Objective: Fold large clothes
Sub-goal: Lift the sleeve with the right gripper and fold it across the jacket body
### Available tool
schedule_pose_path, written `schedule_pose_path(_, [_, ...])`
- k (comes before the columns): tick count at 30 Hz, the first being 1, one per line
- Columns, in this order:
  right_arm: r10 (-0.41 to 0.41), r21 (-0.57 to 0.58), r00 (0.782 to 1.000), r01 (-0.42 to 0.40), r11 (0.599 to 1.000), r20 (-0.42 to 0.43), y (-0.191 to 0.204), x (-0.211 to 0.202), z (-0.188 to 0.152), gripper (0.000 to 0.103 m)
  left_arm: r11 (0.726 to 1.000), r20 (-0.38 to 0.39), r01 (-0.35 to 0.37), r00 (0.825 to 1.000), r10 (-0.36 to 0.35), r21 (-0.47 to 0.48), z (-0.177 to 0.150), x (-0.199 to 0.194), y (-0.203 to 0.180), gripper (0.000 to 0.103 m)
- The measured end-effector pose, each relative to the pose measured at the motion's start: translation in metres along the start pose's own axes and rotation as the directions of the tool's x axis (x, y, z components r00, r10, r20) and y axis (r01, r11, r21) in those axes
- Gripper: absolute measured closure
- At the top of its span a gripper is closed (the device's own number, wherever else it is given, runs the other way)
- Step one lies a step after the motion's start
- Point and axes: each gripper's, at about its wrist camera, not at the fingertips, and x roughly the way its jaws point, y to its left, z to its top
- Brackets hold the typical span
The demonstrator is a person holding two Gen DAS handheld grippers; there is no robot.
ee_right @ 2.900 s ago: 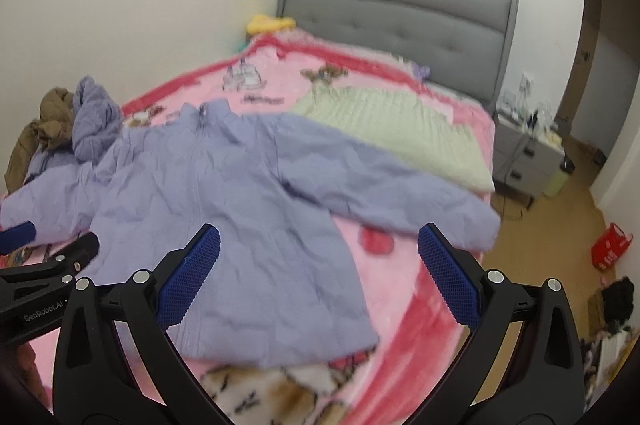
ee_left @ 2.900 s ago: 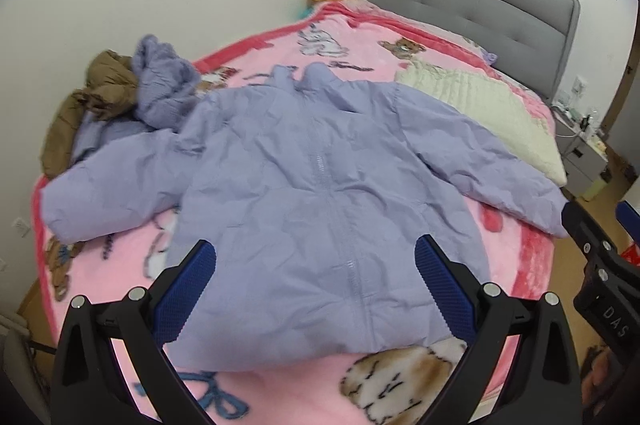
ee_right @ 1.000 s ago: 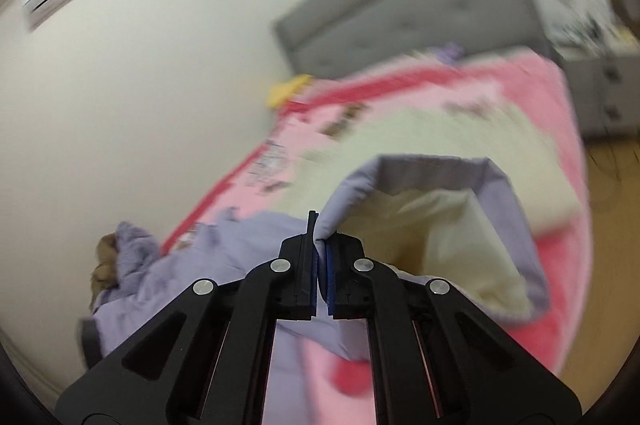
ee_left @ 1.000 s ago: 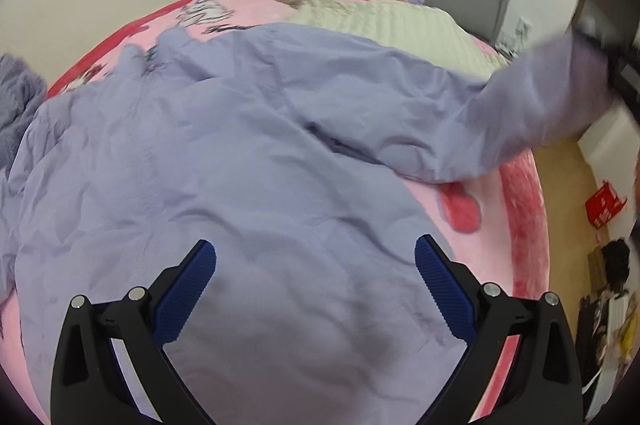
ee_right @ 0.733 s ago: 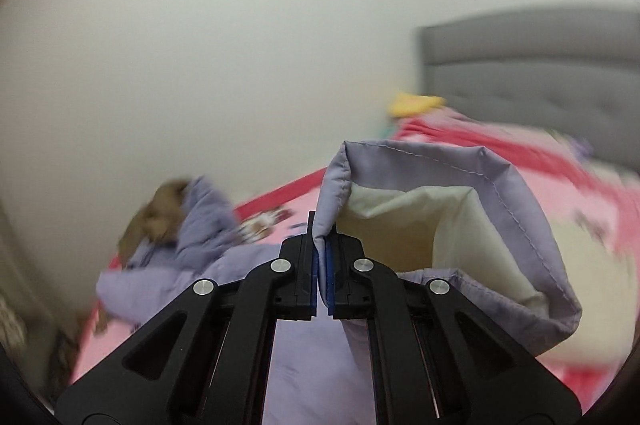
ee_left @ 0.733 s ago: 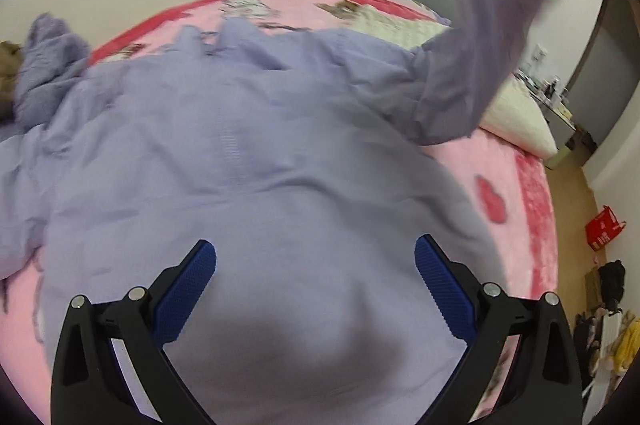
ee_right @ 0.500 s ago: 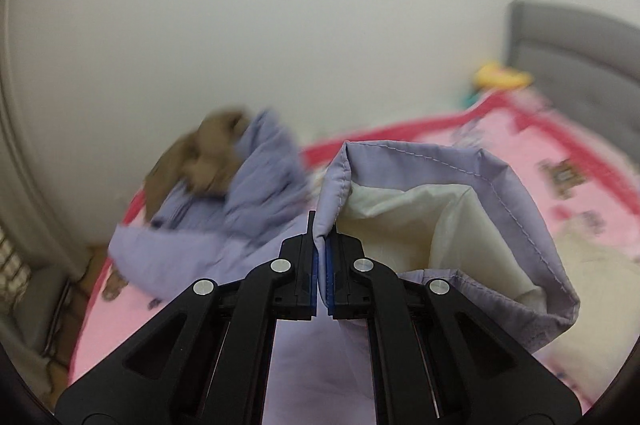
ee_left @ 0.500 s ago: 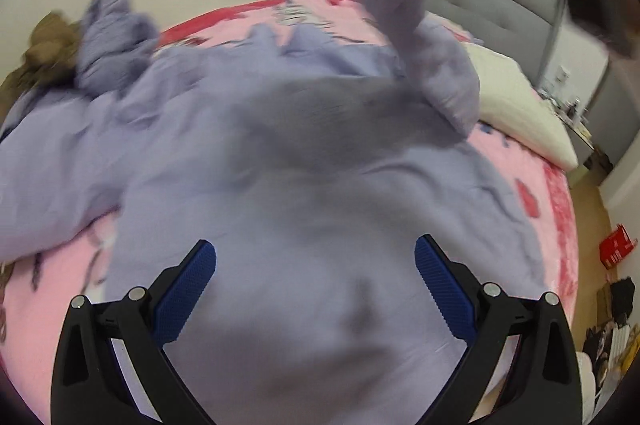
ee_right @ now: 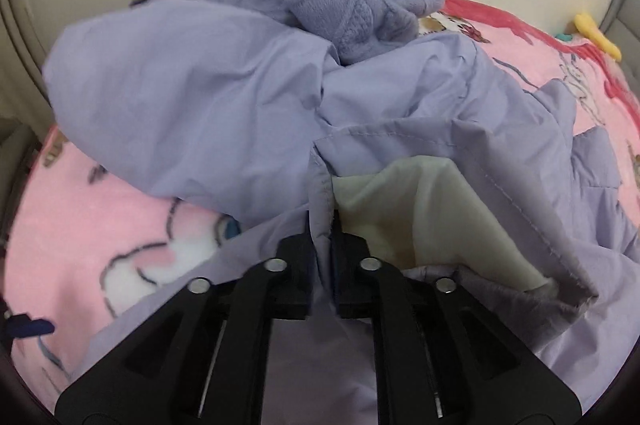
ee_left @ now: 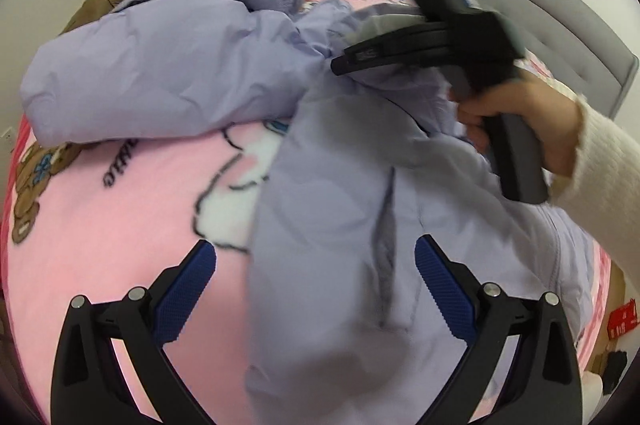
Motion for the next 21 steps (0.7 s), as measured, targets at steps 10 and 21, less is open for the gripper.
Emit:
schedule_pose_path(10, [0.104,0.011,0.925,-0.116,0.993,0.365,-0.040,-0.189,-0.090,0.015,0.967,0.070,0.166,0.981,-0.182,0.191,0.086,0.012,-0.030,0.005])
schedule_pose_path(21, [-0.473,-0.199,0.863,0.502,0.842,0.176,-0.092,-0.188,-0.216,0.014,0.943,-0.114,0.331,0.939,-0.325,0.039,0.120,0.093,-0.040,0.005])
